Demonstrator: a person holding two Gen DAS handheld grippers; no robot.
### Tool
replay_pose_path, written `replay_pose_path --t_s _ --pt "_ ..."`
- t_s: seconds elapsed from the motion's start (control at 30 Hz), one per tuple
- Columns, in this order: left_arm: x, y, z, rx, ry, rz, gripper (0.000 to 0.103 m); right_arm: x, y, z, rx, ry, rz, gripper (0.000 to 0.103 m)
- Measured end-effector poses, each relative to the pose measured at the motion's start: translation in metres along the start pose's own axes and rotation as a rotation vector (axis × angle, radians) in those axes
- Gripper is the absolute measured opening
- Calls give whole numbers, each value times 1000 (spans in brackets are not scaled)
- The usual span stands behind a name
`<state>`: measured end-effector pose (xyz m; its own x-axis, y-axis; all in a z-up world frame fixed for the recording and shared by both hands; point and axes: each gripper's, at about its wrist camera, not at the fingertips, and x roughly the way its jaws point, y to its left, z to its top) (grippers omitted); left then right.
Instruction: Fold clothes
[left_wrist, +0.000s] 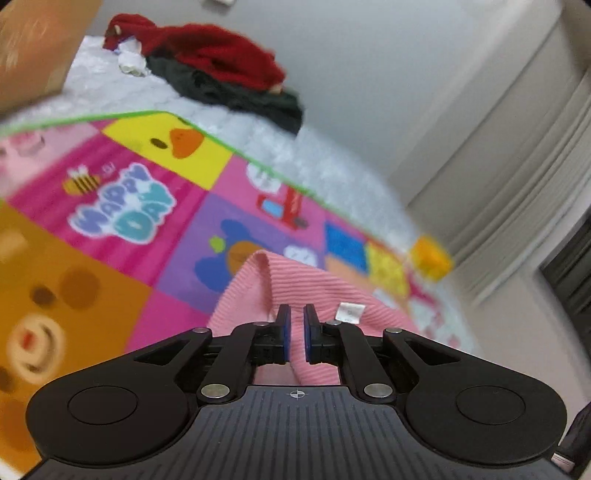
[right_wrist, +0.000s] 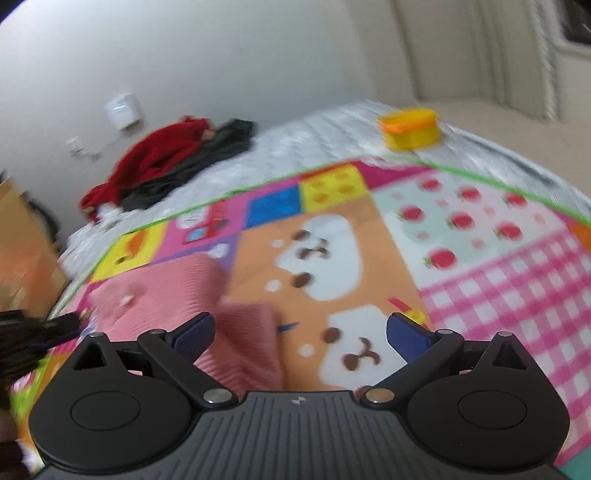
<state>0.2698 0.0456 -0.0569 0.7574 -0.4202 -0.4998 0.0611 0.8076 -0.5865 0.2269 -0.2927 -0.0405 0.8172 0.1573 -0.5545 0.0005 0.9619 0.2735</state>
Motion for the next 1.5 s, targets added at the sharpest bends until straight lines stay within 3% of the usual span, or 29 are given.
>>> replay_pose_path --t_s 0.07,0.1,0.13,0.2,0.27,0.33,0.37,0.43,0.5,0.57,0.67,0.73,0.8,0.83,0.9,1.0,1.2,1.4,1.5 --pt "15 18 3 -24 112 -5 9 -2 17 0 -63 -13 50 82" --pt "14 25 8 -32 109 -7 9 -3 25 0 -94 -19 75 77" --pt "12 33 15 -47 89 -9 16 -1 36 -2 -128 -14 91 74" --pt "6 47 27 -103 52 -30 34 10 59 -8 -229 14 96 52" --pt "0 54 36 -120 22 -39 43 25 78 -13 -332 38 64 39" --pt "-6 56 44 -109 -5 -42 64 42 79 -8 -359 29 -12 33" --pt "-7 54 46 -85 -6 -49 70 52 72 -3 -333 26 -63 31" --pt "-4 47 45 -39 16 -80 86 75 49 2 -252 63 -160 31" --pt "4 38 38 -1 58 -116 86 95 21 0 -142 139 -220 31" --pt "13 26 30 63 102 -122 86 95 12 -5 -113 136 -193 31" --pt "25 15 20 151 144 -66 85 82 24 -1 -176 102 -170 31" --pt "30 16 18 159 160 -28 85 62 38 -1 -245 58 -115 34" --pt "29 23 17 139 163 5 85 42 53 -2 -315 12 -58 63" --pt "28 26 18 126 161 17 85 32 60 -2 -350 -11 -29 68" --pt "27 32 20 100 151 30 85 12 74 -3 -419 -57 29 70" --pt "26 36 23 73 145 25 85 9 91 -1 -503 -35 54 70" --pt "24 32 24 88 144 25 89 65 92 43 -336 22 86 69" --pt "30 35 22 88 162 30 93 163 98 46 -332 295 -20 69" --pt "30 35 23 86 165 23 94 167 90 44 -266 305 -13 69"
